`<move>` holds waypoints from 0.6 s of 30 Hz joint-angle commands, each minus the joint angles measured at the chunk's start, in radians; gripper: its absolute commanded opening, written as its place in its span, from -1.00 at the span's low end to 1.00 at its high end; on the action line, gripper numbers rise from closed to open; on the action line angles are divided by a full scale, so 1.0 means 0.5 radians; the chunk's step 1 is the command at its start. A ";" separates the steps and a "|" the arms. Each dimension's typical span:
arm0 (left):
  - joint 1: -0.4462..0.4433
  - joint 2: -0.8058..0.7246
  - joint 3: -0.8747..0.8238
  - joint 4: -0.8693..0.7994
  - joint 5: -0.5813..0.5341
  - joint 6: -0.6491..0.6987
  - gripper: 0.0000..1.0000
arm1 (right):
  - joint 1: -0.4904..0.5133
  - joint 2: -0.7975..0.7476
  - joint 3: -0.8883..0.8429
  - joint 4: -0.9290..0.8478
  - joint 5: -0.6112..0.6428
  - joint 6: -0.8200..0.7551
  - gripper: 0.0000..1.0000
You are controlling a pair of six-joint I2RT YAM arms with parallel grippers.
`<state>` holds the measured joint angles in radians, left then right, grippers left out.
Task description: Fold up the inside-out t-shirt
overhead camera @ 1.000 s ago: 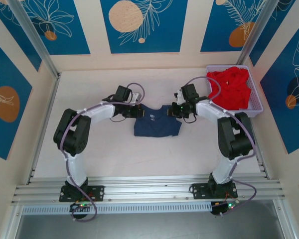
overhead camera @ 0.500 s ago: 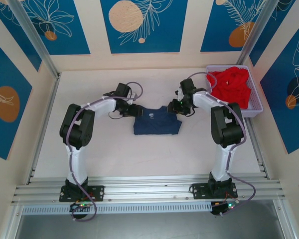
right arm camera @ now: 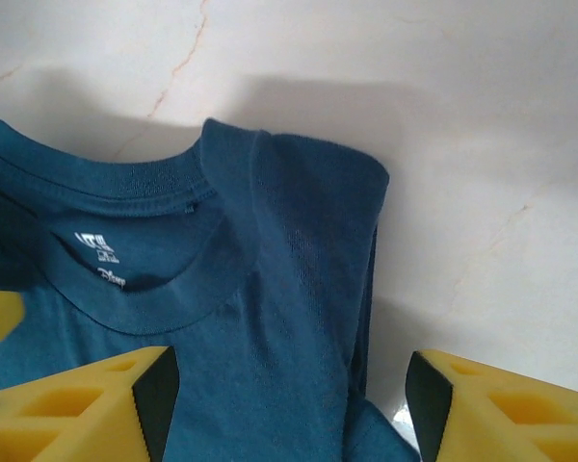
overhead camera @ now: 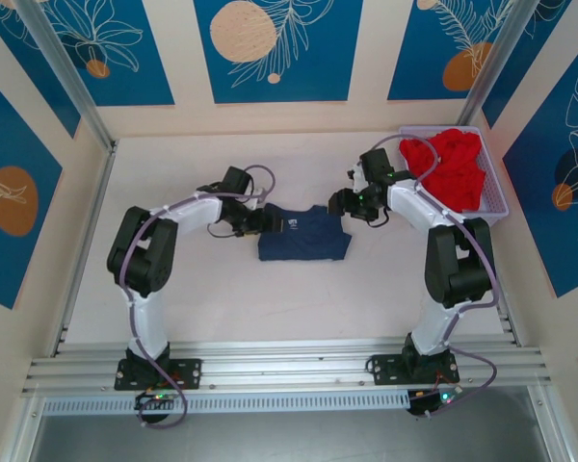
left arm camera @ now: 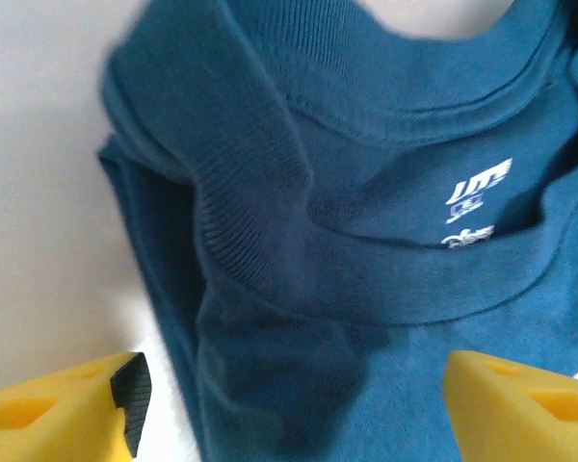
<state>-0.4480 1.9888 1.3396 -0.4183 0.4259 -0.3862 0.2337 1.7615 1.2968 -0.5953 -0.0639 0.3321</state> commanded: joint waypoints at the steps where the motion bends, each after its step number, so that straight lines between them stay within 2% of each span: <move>1: -0.072 0.078 0.052 0.009 0.049 0.000 0.56 | 0.015 -0.083 -0.057 -0.023 -0.101 0.033 0.32; 3: -0.110 0.096 0.030 0.042 0.037 -0.012 0.53 | 0.017 -0.120 -0.093 -0.002 -0.131 0.046 0.32; 6: -0.154 0.140 -0.001 0.108 0.016 -0.030 0.36 | 0.035 -0.181 -0.157 0.040 -0.161 0.073 0.32; 8: -0.178 0.161 -0.018 0.164 0.033 -0.038 0.18 | 0.056 -0.219 -0.202 0.075 -0.154 0.084 0.32; 13: -0.189 0.122 -0.048 0.247 -0.014 -0.019 -0.44 | 0.079 -0.275 -0.271 0.153 -0.135 0.130 0.32; 18: -0.035 0.049 0.020 0.004 -0.123 0.165 -0.99 | 0.115 -0.308 -0.219 0.114 -0.136 0.111 0.32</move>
<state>-0.5140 2.0357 1.3369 -0.3260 0.4103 -0.3622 0.2806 1.6501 1.1774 -0.5350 -0.1089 0.3775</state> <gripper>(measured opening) 0.078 0.660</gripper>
